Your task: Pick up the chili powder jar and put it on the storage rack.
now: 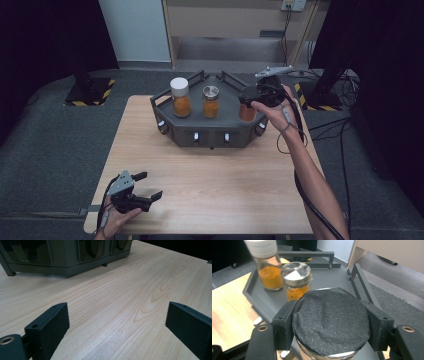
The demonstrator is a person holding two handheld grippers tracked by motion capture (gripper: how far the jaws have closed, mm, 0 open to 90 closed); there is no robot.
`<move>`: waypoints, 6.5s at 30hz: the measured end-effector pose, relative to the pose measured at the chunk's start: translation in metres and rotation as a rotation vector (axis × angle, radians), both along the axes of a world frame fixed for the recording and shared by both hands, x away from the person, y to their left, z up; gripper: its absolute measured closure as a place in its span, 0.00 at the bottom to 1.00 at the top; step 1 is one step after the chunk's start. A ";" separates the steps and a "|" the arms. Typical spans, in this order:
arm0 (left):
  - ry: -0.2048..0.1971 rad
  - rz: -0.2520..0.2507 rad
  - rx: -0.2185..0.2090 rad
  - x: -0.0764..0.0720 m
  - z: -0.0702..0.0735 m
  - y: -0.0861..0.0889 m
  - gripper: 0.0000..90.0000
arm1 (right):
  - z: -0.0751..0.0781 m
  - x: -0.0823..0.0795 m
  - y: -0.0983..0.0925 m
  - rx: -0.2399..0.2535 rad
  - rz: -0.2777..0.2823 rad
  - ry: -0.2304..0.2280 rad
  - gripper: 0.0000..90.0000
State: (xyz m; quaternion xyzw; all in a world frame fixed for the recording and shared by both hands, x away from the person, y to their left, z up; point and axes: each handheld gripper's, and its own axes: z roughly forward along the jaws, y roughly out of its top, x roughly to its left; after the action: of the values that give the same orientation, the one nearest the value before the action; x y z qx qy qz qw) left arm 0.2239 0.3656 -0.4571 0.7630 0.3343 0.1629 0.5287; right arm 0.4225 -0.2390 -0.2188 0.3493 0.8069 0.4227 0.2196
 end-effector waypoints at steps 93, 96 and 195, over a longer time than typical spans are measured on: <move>-0.003 -0.008 0.004 0.001 0.000 -0.001 0.05 | -0.024 0.004 0.006 0.106 -0.105 -0.149 0.07; -0.002 -0.008 0.007 0.000 0.000 -0.001 0.05 | -0.019 -0.005 0.001 0.121 -0.083 -0.161 0.06; -0.023 -0.016 -0.013 0.001 -0.002 0.001 0.05 | -0.215 -0.209 -0.113 0.130 -0.048 -0.115 0.05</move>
State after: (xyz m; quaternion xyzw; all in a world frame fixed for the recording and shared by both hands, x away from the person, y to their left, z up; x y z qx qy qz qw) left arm 0.2251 0.3666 -0.4590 0.7601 0.3234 0.1653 0.5389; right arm 0.2134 -0.3518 -0.4334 0.3572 0.7552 0.4881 0.2527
